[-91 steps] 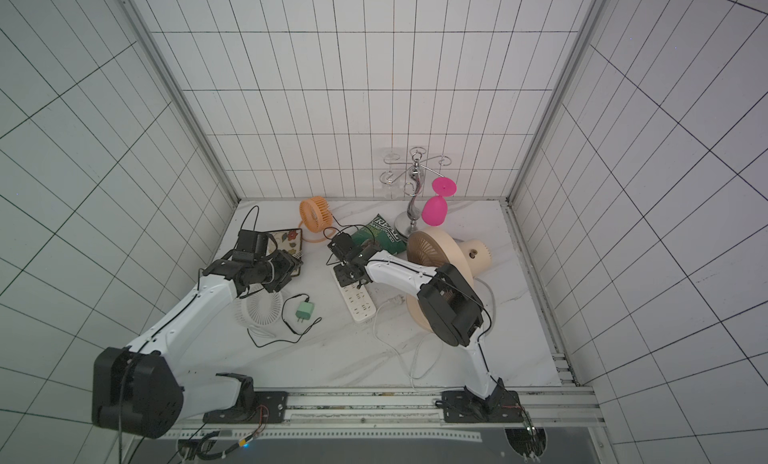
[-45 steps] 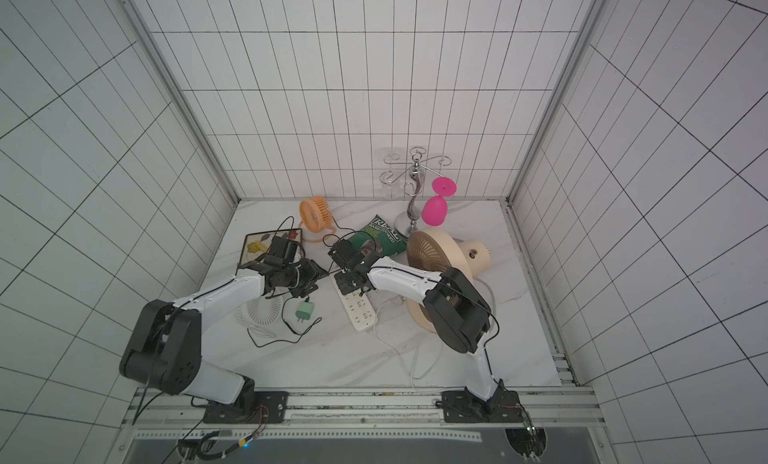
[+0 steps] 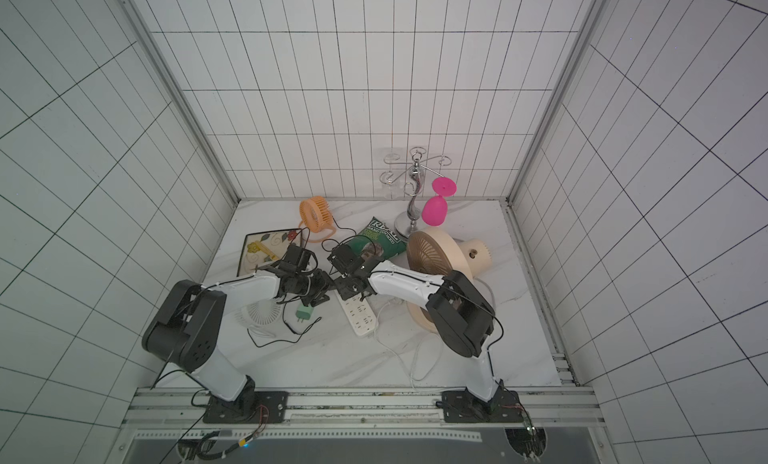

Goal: Unplug the desk fan from the power strip
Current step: Remove the plug from the socket.

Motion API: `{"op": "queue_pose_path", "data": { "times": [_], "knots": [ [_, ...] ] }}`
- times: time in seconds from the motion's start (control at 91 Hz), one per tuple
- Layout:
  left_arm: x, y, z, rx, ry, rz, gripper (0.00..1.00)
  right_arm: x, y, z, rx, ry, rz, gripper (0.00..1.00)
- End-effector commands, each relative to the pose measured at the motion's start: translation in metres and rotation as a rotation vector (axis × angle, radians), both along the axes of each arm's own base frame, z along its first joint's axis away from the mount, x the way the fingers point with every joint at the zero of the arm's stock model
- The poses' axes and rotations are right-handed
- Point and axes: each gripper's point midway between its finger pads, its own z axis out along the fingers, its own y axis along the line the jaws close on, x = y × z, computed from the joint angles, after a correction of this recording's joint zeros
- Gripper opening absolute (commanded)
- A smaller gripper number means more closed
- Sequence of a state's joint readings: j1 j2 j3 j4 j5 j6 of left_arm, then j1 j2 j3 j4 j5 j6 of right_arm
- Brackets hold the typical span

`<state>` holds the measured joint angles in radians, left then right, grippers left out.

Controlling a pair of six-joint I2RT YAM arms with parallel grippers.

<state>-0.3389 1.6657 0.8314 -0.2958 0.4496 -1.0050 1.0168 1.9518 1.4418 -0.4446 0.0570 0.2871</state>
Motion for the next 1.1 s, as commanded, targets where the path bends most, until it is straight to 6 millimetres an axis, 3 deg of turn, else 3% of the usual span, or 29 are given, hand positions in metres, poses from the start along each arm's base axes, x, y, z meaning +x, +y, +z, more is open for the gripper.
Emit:
{"op": "queue_pose_path", "data": {
  "times": [0.0,0.121,0.363,0.572,0.814,1.088],
  "knots": [
    [0.006,-0.006,-0.002,-0.024,-0.017,-0.014,0.53,-0.005,0.008,0.023,0.065,-0.025,0.031,0.21],
    [0.002,-0.003,-0.012,0.002,0.016,-0.014,0.52,-0.003,0.01,0.033,0.077,-0.056,0.053,0.21],
    [-0.023,0.011,-0.049,0.15,0.168,-0.034,0.5,0.009,0.021,0.075,0.142,-0.195,0.082,0.22],
    [-0.033,0.025,-0.066,0.255,0.211,-0.02,0.49,0.021,0.025,0.1,0.191,-0.294,0.061,0.21],
    [-0.043,0.032,-0.085,0.35,0.263,-0.035,0.48,0.028,0.018,0.11,0.224,-0.354,0.009,0.21],
    [-0.049,0.051,-0.089,0.451,0.276,-0.019,0.48,0.027,0.009,0.109,0.227,-0.36,-0.011,0.21]
  ]
}}
